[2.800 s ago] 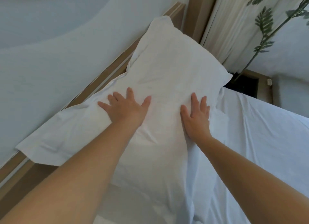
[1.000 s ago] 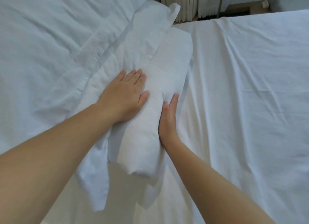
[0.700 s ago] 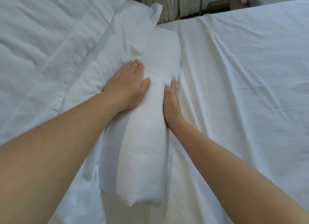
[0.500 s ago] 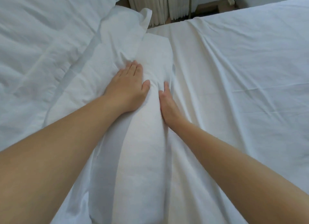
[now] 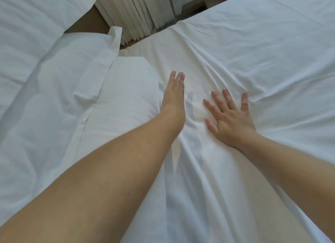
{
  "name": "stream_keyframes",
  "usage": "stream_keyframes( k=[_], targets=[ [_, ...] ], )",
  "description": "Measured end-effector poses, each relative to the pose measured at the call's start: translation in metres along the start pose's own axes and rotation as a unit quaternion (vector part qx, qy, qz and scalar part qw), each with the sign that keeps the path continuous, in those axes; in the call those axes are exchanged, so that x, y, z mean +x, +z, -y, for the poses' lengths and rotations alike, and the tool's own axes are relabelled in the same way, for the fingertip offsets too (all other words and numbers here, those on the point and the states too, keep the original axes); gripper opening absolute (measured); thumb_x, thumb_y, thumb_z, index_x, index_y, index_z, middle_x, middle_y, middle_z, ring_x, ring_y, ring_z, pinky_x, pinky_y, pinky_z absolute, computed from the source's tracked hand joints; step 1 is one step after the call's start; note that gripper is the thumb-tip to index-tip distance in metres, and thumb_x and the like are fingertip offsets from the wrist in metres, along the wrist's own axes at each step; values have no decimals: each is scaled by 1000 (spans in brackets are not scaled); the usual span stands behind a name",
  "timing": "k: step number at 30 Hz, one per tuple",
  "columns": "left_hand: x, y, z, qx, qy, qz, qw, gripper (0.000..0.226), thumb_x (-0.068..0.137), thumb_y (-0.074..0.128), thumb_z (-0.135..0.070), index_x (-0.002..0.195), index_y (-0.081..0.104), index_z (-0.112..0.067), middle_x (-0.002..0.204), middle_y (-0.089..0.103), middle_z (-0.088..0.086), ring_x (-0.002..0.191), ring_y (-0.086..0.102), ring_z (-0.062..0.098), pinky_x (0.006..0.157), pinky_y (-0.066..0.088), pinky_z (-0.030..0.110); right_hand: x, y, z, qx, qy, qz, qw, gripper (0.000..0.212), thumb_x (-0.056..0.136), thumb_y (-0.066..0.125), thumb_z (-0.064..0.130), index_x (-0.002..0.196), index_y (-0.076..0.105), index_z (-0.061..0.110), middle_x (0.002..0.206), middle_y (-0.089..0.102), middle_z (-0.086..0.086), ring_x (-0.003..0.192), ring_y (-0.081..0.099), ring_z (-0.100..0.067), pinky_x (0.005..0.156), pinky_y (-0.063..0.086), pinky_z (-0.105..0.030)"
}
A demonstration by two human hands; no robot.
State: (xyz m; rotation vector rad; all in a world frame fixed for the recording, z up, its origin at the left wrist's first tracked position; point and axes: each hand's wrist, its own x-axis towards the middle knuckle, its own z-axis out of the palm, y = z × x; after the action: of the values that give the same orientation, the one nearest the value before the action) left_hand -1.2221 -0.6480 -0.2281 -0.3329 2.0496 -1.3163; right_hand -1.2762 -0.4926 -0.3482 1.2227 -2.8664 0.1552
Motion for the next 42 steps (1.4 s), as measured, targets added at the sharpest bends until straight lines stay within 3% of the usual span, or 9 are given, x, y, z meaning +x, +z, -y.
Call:
stream_keyframes(
  k=[4,7,20,25,29,33,42],
  targets=[
    [28,28,20,-20,-99,44,994,74,101,21,-46,152,-9,-2,160,-11,17,148,-10,32,117,-7,51,5,3,3,-6,-4,-13,1000,71,90,2,60,156,11,33,164,4,-2,151,-4,-28,112,-9,-66],
    [36,31,19,-6,-75,7,997,73,101,19,-44,150,-12,1,160,-13,18,148,-11,32,117,-9,50,8,4,3,-6,-3,-22,1000,71,91,5,59,155,17,31,164,9,-3,151,2,-30,113,-6,-66],
    [39,24,23,-21,-117,56,991,72,101,23,-47,153,-2,-3,161,-1,16,149,-3,31,119,-4,49,6,7,4,0,-9,-37,999,70,92,10,57,154,23,28,163,15,-5,151,6,-30,115,-5,-64],
    [37,19,25,-12,-107,19,994,74,101,21,-49,152,-2,-1,161,-3,18,149,-7,31,117,-7,51,7,10,4,7,-8,-42,999,69,92,13,56,154,24,28,163,16,-5,150,7,-31,115,-6,-64],
    [25,10,8,21,-34,-63,997,73,101,15,-47,151,-8,2,160,-11,19,148,-12,31,116,-11,51,7,10,4,4,-3,-36,999,69,92,11,57,155,20,30,163,12,-4,151,3,-30,115,-7,-64],
    [-1,28,-1,28,-52,35,998,75,100,22,-47,152,-5,-1,161,-5,19,148,-8,33,115,-12,53,8,7,4,2,-3,-27,1000,70,91,7,58,155,15,31,164,7,-3,151,-1,-29,114,-9,-63],
    [-66,27,-14,9,-25,32,999,73,101,21,-42,150,-8,4,160,-10,21,148,-11,34,116,-10,52,7,0,3,-12,-4,-11,1000,68,94,10,58,156,7,31,164,0,-2,151,-6,-28,114,-10,-64]
  ],
)
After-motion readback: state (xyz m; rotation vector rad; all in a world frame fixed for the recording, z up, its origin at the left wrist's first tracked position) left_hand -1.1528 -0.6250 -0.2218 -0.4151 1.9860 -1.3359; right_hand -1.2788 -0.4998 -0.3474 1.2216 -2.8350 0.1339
